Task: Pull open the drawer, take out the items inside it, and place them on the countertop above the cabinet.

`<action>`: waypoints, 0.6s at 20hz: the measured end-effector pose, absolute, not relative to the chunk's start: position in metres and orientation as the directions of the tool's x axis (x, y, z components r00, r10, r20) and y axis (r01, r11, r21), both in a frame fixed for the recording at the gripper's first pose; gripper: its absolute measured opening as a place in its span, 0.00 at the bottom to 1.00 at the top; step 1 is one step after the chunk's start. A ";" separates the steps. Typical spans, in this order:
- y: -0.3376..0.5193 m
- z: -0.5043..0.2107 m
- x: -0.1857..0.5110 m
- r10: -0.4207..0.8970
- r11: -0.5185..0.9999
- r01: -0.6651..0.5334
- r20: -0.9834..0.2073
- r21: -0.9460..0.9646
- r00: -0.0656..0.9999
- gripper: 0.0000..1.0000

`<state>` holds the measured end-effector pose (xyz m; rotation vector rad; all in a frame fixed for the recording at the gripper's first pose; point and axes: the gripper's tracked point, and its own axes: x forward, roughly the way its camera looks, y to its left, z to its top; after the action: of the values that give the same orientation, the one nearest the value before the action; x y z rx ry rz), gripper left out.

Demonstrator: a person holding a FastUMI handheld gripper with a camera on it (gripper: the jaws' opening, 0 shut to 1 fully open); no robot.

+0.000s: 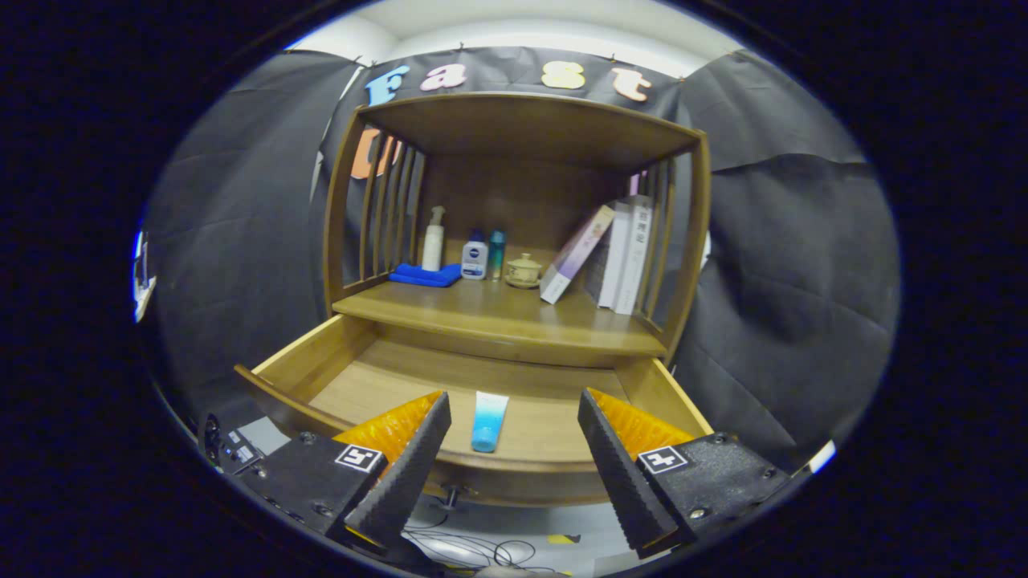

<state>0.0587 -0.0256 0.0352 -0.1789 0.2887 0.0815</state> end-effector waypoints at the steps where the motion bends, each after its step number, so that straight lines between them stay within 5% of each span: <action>1: -0.021 0.039 0.071 0.081 0.981 -0.135 -0.331 -0.143 0.940 1.00; 12: -0.005 -0.034 0.199 0.092 0.977 -0.208 -0.778 -0.050 0.621 0.97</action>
<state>0.1989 -0.0048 -0.0344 -0.1399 0.8843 0.1730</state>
